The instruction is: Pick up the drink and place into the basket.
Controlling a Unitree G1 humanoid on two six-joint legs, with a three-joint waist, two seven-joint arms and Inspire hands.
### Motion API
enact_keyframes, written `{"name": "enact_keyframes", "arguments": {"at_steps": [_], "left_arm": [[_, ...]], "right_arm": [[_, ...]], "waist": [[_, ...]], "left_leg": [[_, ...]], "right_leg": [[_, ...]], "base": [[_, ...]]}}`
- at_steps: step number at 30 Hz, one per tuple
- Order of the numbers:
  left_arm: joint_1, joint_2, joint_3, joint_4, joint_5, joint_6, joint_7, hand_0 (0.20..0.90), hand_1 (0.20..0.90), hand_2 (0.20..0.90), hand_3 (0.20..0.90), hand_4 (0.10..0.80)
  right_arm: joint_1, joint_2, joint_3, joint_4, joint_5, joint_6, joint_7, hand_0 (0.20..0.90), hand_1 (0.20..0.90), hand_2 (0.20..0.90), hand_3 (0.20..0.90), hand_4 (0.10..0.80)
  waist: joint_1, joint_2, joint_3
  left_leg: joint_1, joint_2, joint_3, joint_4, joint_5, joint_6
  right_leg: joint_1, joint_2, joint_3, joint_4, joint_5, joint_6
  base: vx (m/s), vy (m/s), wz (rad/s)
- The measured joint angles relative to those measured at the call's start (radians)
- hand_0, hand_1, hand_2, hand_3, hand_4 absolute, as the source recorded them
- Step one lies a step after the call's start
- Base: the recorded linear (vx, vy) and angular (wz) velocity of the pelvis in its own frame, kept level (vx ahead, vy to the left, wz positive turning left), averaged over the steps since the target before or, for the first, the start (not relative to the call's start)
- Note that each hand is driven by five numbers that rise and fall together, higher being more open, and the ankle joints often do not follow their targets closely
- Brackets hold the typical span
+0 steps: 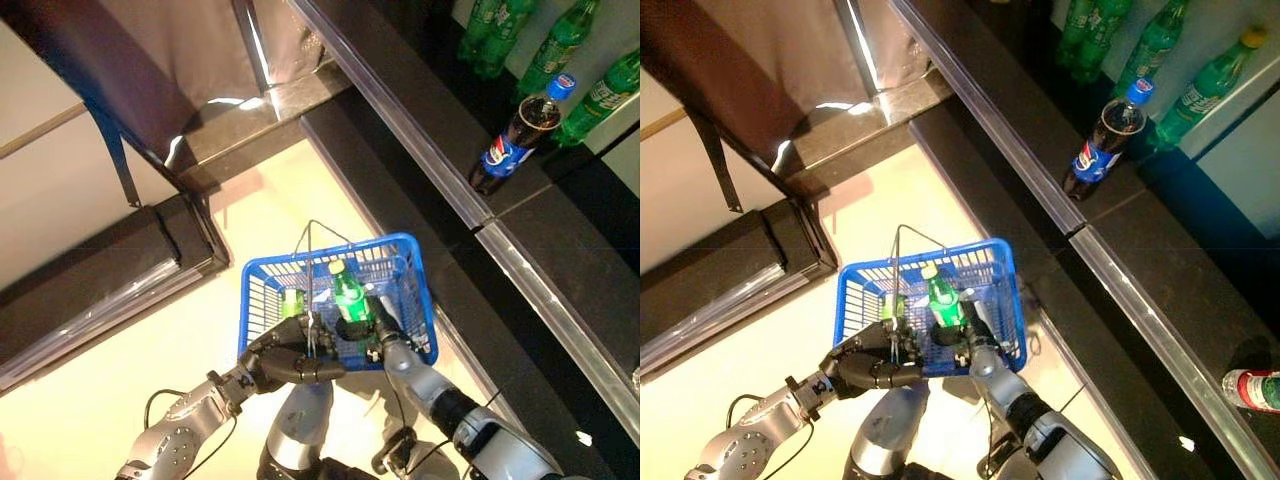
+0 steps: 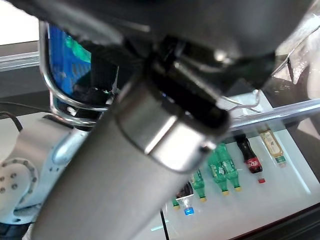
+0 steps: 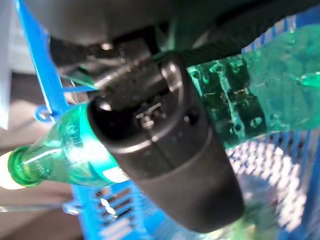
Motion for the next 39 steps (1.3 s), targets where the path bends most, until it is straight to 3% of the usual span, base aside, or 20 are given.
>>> {"name": "enact_keyframes", "arguments": {"at_steps": [4,10,14,20,21,33,36,39], "left_arm": [[-0.008,0.019,-0.012,-0.015,-0.001,0.018,-0.027,0.300,0.300,0.300,0.200,0.100],[-0.013,-0.009,-0.076,-0.032,0.000,0.023,-0.023,0.300,0.300,0.300,0.200,0.100],[-0.018,-0.024,-0.124,-0.032,0.015,0.025,-0.016,0.300,0.300,0.300,0.200,0.100],[-0.043,-0.027,-0.152,-0.032,0.035,0.026,0.028,0.300,0.300,0.300,0.200,0.100],[-0.043,-0.027,-0.152,-0.032,0.035,0.026,0.032,0.300,0.300,0.300,0.200,0.100],[-0.073,0.020,-0.147,-0.035,0.035,0.040,0.080,0.300,0.300,0.300,0.200,0.100],[-0.069,0.017,-0.124,-0.024,0.033,0.022,0.084,0.300,0.300,0.300,0.200,0.100],[-0.041,-0.009,-0.062,0.037,0.024,0.014,0.097,0.300,0.300,0.300,0.200,0.100]], "right_arm": [[-0.053,0.000,0.004,0.135,-0.153,0.096,0.026,0.300,0.300,0.300,0.200,0.100],[-0.111,0.030,0.003,0.220,-0.329,0.314,0.021,0.300,0.300,0.300,0.200,0.100],[-0.121,0.042,0.004,0.284,-0.385,0.366,0.019,0.300,0.300,0.300,0.200,0.100],[-0.120,0.044,0.003,0.330,-0.369,0.365,0.019,0.300,0.300,0.300,0.200,0.100],[-0.121,0.043,0.003,0.330,-0.354,0.365,0.020,0.900,0.900,0.900,0.900,0.800],[-0.108,0.025,-0.011,0.262,-0.020,0.225,-0.031,0.900,0.900,0.900,0.900,0.800],[-0.022,-0.041,-0.019,0.012,0.016,0.205,-0.075,0.900,0.900,0.900,0.900,0.800],[0.051,-0.110,-0.041,-0.289,0.016,0.198,-0.118,0.900,0.900,0.900,0.900,0.800]], "waist": [[0.024,0.025,-0.002],[0.031,0.035,-0.008],[0.030,0.036,-0.009],[0.028,0.037,-0.009],[0.028,0.037,-0.009],[0.024,0.037,-0.009],[0.016,0.037,-0.009],[-0.038,0.030,-0.010]], "left_leg": [[0.000,-0.005,-0.001,0.000,0.000,0.000],[0.000,-0.005,-0.009,0.000,0.002,-0.002],[0.000,-0.005,-0.009,0.000,0.002,-0.002],[-0.001,-0.005,-0.010,0.000,0.002,-0.002],[-0.001,-0.006,-0.010,0.000,0.002,-0.002],[0.001,-0.006,-0.023,0.003,0.003,-0.003],[0.000,0.004,-0.016,0.003,0.003,-0.003],[0.000,0.018,0.008,0.003,0.003,-0.003]], "right_leg": [[0.000,-0.004,0.000,0.001,-0.001,0.002],[0.004,-0.003,-0.008,0.001,-0.003,0.002],[0.004,-0.003,-0.008,0.001,-0.003,0.002],[0.005,-0.003,-0.011,0.001,-0.003,0.002],[0.006,-0.003,-0.012,0.001,-0.003,0.002],[0.019,-0.001,-0.025,-0.003,-0.003,0.003],[0.018,0.011,-0.019,-0.018,0.011,0.005],[0.010,0.027,0.008,-0.041,0.029,-0.002]], "base": [[-0.011,-0.027,0.01],[-0.007,-0.018,0.03],[0.000,0.000,0.00],[0.018,0.027,0.00],[0.000,0.000,0.00],[0.018,0.007,0.03],[-0.055,0.023,-0.09],[-0.023,0.005,-0.22]]}}
